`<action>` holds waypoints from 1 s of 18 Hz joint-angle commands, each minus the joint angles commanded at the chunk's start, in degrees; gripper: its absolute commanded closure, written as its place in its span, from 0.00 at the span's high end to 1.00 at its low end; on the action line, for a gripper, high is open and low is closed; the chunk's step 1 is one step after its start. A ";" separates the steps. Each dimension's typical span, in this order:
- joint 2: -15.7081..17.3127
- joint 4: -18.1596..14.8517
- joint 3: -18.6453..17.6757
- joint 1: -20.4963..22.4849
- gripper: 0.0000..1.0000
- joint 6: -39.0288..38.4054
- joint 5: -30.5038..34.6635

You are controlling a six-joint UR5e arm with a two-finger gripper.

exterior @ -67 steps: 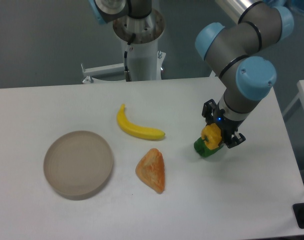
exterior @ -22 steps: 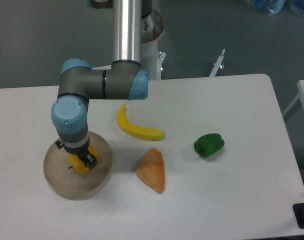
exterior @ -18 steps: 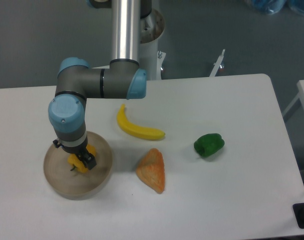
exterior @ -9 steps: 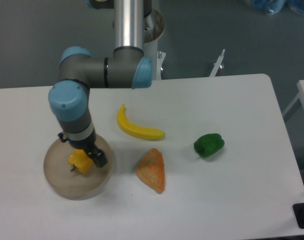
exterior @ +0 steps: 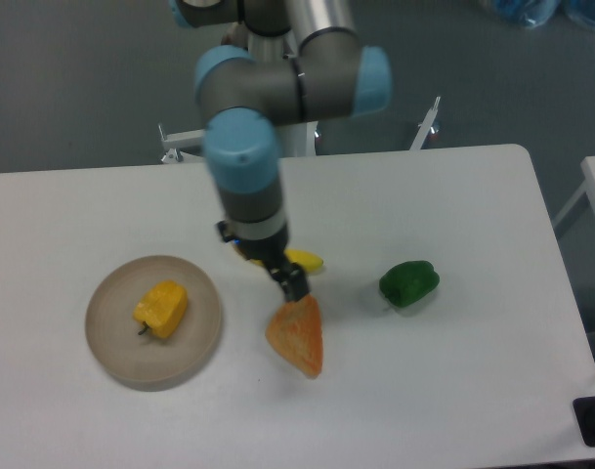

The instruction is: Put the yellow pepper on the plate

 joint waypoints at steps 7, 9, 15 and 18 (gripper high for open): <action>-1.66 0.26 -0.18 9.93 1.00 12.41 -2.19; -2.02 0.26 0.17 10.73 1.00 12.59 -2.37; -3.43 2.44 1.93 11.79 1.00 16.63 -2.28; -3.43 3.42 1.32 11.70 1.00 16.54 -2.28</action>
